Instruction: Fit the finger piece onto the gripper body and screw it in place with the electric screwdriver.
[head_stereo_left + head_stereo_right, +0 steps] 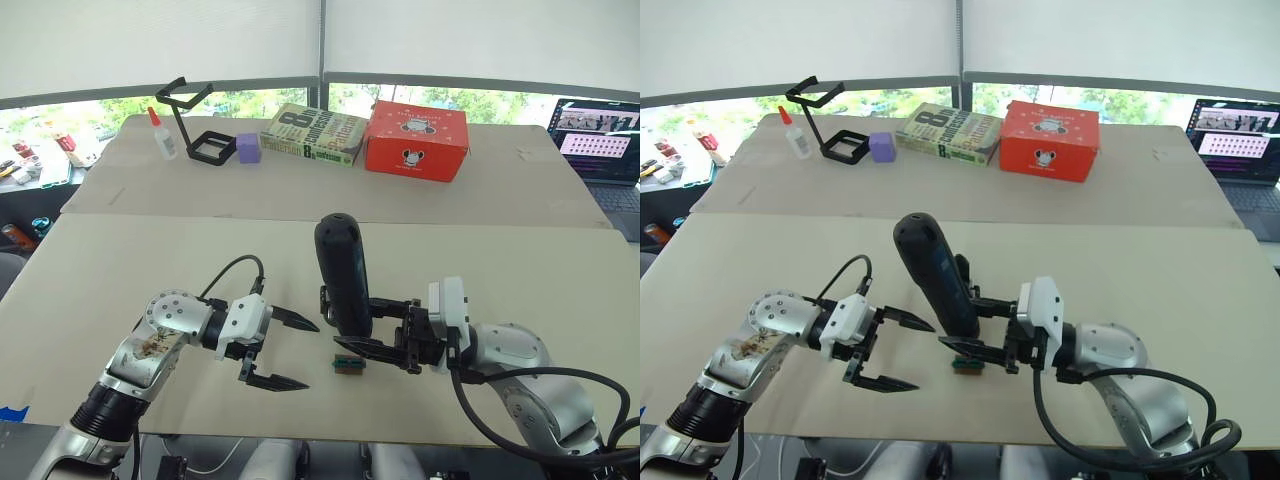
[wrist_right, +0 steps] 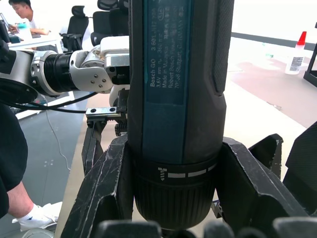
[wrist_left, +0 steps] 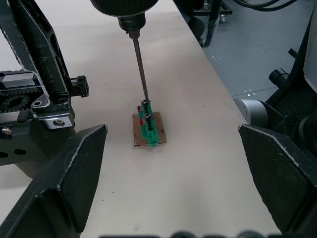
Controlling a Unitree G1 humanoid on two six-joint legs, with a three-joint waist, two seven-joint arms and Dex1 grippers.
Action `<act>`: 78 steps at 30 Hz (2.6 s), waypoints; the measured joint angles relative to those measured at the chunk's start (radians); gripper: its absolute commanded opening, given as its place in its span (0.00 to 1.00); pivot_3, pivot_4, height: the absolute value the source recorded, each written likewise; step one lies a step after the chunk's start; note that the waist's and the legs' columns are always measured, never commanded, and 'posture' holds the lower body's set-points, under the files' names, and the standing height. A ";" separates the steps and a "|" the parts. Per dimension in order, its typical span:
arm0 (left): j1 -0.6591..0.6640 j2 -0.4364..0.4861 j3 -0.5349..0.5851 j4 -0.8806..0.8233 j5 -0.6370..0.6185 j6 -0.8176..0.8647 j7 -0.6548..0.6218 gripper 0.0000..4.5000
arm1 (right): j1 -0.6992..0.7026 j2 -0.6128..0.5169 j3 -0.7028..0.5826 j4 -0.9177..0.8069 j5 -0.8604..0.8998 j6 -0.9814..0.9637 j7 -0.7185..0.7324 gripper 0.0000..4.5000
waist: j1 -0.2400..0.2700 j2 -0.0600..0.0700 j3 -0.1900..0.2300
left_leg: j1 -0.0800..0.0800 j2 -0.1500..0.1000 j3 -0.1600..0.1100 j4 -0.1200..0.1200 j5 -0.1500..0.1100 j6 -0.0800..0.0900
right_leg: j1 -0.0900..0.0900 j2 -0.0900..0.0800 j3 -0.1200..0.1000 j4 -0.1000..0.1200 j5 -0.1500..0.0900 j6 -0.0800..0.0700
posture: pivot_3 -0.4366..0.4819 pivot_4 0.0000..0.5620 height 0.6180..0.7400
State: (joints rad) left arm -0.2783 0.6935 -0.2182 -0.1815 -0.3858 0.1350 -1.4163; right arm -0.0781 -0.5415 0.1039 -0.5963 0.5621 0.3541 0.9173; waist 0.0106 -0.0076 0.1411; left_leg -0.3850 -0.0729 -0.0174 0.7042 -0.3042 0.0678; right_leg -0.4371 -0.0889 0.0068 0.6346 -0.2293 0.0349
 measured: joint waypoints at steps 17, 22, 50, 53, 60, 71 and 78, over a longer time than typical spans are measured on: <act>0.000 -0.008 -0.002 0.000 0.001 0.000 0.000 1.00 | -0.009 -0.002 0.000 0.000 0.000 0.000 0.003 0.42 | 0.000 0.000 0.000 | 0.000 0.000 0.000 0.000 0.000 0.000 | 0.000 0.000 0.000 0.000 0.000 0.000 | 0.48 0.27 1.00; 0.000 -0.008 -0.002 0.000 0.001 0.000 -0.003 1.00 | -0.009 -0.002 0.000 0.000 0.000 0.000 0.001 0.42 | 0.000 0.000 0.000 | 0.000 0.000 0.000 0.000 0.000 0.000 | 0.000 0.000 0.000 0.000 0.000 0.000 | 0.48 0.27 1.00; 0.000 -0.006 -0.002 0.000 0.009 -0.002 -0.008 1.00 | -0.009 -0.012 0.003 0.002 0.001 0.000 0.016 0.42 | 0.000 0.000 0.000 | 0.000 0.000 0.000 0.000 0.000 0.000 | 0.000 0.000 0.000 0.000 0.000 0.000 | 0.48 0.27 1.00; 0.000 -0.006 -0.002 0.000 0.010 -0.002 -0.007 1.00 | -0.009 -0.015 0.003 0.002 0.001 0.000 0.019 0.42 | 0.000 0.000 0.000 | 0.000 0.000 0.000 0.000 0.000 0.000 | 0.000 0.000 0.000 0.000 0.000 0.000 | 0.48 0.27 1.00; 0.000 -0.006 -0.002 0.000 0.010 -0.002 -0.006 1.00 | -0.018 -0.015 0.003 0.002 0.001 0.000 0.021 0.42 | 0.000 0.000 0.000 | 0.000 0.000 0.000 0.000 0.000 0.000 | 0.000 0.000 0.000 0.000 0.000 0.000 | 0.48 0.27 1.00; -0.008 -0.006 -0.002 0.001 0.011 -0.002 -0.005 1.00 | -0.009 -0.033 0.003 -0.003 0.038 0.033 0.019 0.42 | 0.000 0.000 0.000 | 0.000 0.000 0.000 0.000 0.000 0.000 | 0.000 0.000 0.000 0.000 0.000 0.000 | 0.48 0.27 1.00; -0.018 -0.006 -0.002 0.002 0.011 -0.002 -0.005 1.00 | 0.005 -0.042 0.004 -0.003 0.038 0.033 0.021 0.42 | 0.000 0.000 0.000 | 0.000 0.000 0.000 0.000 0.000 0.000 | 0.000 0.000 0.000 0.000 0.000 0.000 | 0.48 0.27 1.00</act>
State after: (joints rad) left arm -0.2962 0.6873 -0.2199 -0.1797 -0.3744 0.1331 -1.4211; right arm -0.0728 -0.5833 0.1078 -0.5989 0.5997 0.3872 0.9379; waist 0.0105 -0.0076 0.1411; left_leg -0.3851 -0.0728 -0.0174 0.7044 -0.3042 0.0678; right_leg -0.4371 -0.0891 0.0070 0.6349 -0.2292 0.0349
